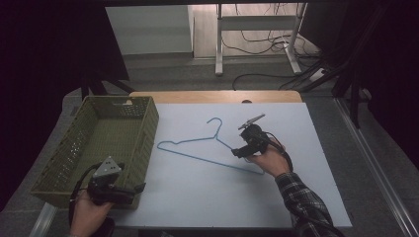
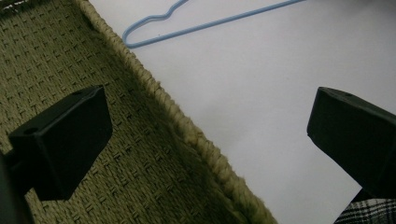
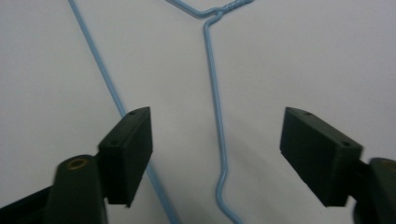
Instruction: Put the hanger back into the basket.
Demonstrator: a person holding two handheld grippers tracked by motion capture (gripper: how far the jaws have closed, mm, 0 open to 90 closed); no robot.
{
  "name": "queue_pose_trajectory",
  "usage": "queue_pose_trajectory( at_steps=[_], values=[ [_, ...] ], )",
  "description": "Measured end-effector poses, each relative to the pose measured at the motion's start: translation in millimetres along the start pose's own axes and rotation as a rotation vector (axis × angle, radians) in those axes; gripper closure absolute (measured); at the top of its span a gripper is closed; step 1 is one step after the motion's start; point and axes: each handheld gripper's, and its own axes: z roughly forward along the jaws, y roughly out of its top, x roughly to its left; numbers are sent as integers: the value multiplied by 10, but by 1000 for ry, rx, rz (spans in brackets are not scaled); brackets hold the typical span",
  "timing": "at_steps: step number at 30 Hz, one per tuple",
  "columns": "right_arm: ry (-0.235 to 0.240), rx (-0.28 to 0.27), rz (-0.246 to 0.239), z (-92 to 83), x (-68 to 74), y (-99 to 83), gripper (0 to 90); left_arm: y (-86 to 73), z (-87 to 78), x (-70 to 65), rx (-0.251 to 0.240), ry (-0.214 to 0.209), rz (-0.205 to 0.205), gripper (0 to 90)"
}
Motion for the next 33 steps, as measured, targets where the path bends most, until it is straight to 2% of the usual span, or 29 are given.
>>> queue_pose_trajectory(
  at_steps=[2, 3, 4, 6, 9, 10, 11, 12, 13, 16, 27, 33],
  values=[
    [-9, 39, -30, 112, 0, 62, 333, -2, -2, 4, -1, 0, -2, 3],
    [-9, 39, -30, 112, 0, 62, 333, -2, -2, 4, -1, 0, -2, 3],
    [-11, 55, -45, 170, -4, 90, 383, -2, -2, 5, -2, 0, -2, 3],
    [-15, 59, -50, 190, -6, 100, 413, -3, -2, 6, -1, 0, -1, 3],
    [-2, 76, -53, 268, -21, 134, 511, -3, 1, 5, 0, 0, -1, 3],
    [8, 93, -61, 311, -25, 151, 570, -3, 1, 4, 0, 0, 0, 3],
    [8, 93, -61, 311, -25, 151, 570, -3, 1, 4, 0, 0, 0, 3],
    [3, 106, -76, 358, -22, 160, 631, -3, 1, 3, 0, 1, 0, 3],
    [3, 106, -76, 358, -22, 160, 631, -3, 1, 3, 0, 0, -1, 3],
    [-4, 121, -96, 442, -34, 175, 709, -5, 3, 7, 0, 0, -3, 3],
    [11, 141, -90, 588, -75, 219, 796, -8, 11, 7, 3, 0, -2, 3],
    [44, 141, -82, 602, -101, 222, 860, -1, 5, 3, 0, -4, -2, 3]
  ],
)
